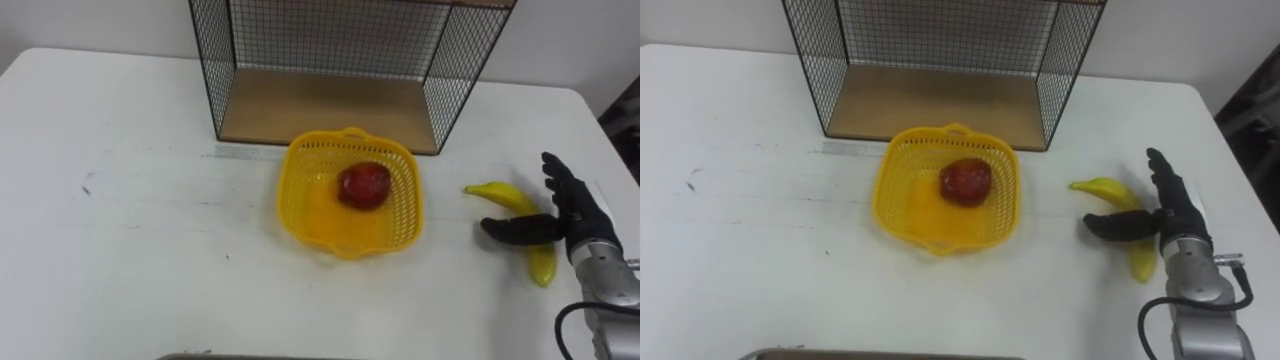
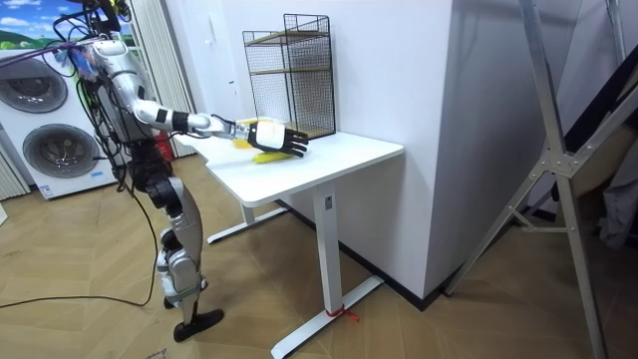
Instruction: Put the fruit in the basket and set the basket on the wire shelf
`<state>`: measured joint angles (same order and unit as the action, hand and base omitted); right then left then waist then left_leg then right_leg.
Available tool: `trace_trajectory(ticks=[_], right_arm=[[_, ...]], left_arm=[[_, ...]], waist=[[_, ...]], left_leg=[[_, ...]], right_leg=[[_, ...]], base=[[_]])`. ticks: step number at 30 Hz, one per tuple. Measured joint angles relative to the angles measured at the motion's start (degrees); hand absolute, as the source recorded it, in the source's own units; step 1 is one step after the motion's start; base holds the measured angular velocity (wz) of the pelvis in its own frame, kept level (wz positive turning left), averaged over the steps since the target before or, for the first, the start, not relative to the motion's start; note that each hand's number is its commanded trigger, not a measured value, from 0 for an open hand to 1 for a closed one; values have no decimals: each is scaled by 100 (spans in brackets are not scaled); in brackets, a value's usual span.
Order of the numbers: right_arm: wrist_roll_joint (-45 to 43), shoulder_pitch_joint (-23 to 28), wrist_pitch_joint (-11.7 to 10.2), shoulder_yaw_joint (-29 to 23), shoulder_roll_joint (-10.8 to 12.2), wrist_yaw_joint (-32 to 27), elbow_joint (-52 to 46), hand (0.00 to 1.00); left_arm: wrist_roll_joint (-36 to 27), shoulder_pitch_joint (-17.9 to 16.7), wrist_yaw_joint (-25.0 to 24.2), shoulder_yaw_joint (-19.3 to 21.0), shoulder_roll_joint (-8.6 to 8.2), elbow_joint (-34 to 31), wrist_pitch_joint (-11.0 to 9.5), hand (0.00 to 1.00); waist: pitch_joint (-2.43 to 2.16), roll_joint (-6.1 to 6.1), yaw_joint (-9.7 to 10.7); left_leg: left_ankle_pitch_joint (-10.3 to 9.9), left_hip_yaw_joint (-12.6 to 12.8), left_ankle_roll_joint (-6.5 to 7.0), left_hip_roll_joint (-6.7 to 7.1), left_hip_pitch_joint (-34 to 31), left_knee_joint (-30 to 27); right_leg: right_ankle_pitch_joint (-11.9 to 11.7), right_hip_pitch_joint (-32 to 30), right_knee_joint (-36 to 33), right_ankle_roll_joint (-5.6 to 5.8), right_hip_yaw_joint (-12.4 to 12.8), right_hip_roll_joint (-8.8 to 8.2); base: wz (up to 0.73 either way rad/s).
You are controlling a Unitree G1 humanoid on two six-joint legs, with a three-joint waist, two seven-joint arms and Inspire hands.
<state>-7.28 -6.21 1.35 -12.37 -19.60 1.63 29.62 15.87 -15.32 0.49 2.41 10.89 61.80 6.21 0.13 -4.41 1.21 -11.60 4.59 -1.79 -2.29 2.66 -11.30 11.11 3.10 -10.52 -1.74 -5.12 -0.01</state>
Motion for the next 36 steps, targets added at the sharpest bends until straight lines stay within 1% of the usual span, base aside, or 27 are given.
trace_trajectory(ticks=[3, 5, 7, 8, 10, 12, 13, 15, 25, 27, 28, 29, 30, 31, 34, 36], right_arm=[[-1, -15, -3, -2, -52, 48, 121, 0], [20, -59, -9, -2, -56, 51, 217, 0], [4, -72, -61, 5, -56, 53, 339, 0], [4, -82, -80, 7, -56, 61, 412, 0], [0, -116, -138, 25, -56, 80, 596, 0], [-2, -133, -140, 47, -55, 108, 743, 0], [-2, -148, -140, 46, -56, 108, 788, 0], [1, -176, -131, 44, -56, 114, 871, 0], [-251, -229, -187, -18, -88, 237, 1081, 0], [-251, -240, -257, -21, -102, 235, 1176, 0], [-251, -244, -286, -23, -105, 236, 1240, 5], [-252, -248, -324, -27, -107, 233, 1279, 55], [-253, -258, -325, -31, -108, 231, 1297, 86], [-263, -267, -325, -31, -109, 230, 1298, 100], [-527, -274, -330, -45, -142, 201, 1347, 100], [-823, -349, -327, -78, -243, 105, 1459, 100]], left_arm=[[0, -3, 0, 167, 4, -2, 3, 0], [-2, -4, 5, 194, 10, -2, 6, 0], [0, -14, 4, 194, 25, -4, 5, 0], [0, -15, 4, 193, 47, -6, 3, 0], [0, -22, 4, 194, 82, -4, 5, 0], [0, -49, 4, 194, 111, -9, 7, 0], [0, -52, 4, 194, 112, -9, 10, 0], [1, -50, 1, 194, 112, -36, 22, 0], [4, -43, -18, 197, 117, -51, 85, 0], [5, -39, -44, 196, 117, -72, 87, 0], [5, -41, -58, 196, 116, -79, 88, 0], [5, -44, -78, 195, 115, -105, 92, 0], [5, -45, -80, 196, 115, -124, 94, 0], [6, -45, -80, 197, 116, -125, 95, 0], [69, -38, -82, 195, 116, -126, 96, 0], [130, -6, -85, 195, 116, -126, 95, 0]], waist=[[-7, 4, 3], [-8, 9, -10], [-13, -8, -22], [-21, -25, -29], [-7, -51, -28], [-30, -100, -54], [-35, -112, -65], [-28, -144, -101], [-28, -116, -130], [-32, -103, -125], [-33, -100, -124], [-35, -96, -124], [-37, -92, -125], [-39, -87, -126], [-46, -67, -134], [-55, -31, -144]], left_leg=[[0, -3, 1, 0, 14, -6], [1, -6, 1, -1, 39, -6], [1, -6, 1, 0, 94, 1], [1, -9, 1, 0, 102, 1], [1, -16, 1, 2, 124, -2], [0, -16, 1, 3, 149, -1], [0, -16, 1, 3, 149, -1], [0, -26, 1, 4, 148, -2], [0, -118, 0, 5, 137, -47], [0, -153, 0, 7, 124, -57], [0, -157, 0, 7, 123, -61], [0, -163, 0, 7, 115, -80], [0, -167, 0, 7, 104, -99], [0, -168, 0, 7, 103, -101], [-2, -179, -1, 7, 96, -152], [-2, -200, -1, 7, 93, -153]], right_leg=[[0, 21, 0, 0, 3, 7], [0, 44, 2, 0, 6, 11], [0, 102, 15, 0, -1, 7], [0, 120, 33, 0, -3, 10], [-2, 173, 71, 0, -16, 10], [-2, 202, 76, 1, -23, 9], [-2, 203, 76, 1, -23, 9], [-2, 206, 75, 1, -36, 9], [0, 255, 109, 1, -132, 1], [-1, 256, 101, 1, -157, 1], [-1, 257, 100, 1, -160, 2], [-1, 260, 99, 1, -167, 1], [-1, 260, 95, 1, -177, 0], [-1, 260, 94, 1, -181, 0], [-1, 283, 91, 1, -202, -1], [-1, 286, 90, 0, -222, -1]], base=[[0], [0], [0], [0], [4], [0], [0], [0], [5], [6], [4], [3], [3], [4], [4], [5]])
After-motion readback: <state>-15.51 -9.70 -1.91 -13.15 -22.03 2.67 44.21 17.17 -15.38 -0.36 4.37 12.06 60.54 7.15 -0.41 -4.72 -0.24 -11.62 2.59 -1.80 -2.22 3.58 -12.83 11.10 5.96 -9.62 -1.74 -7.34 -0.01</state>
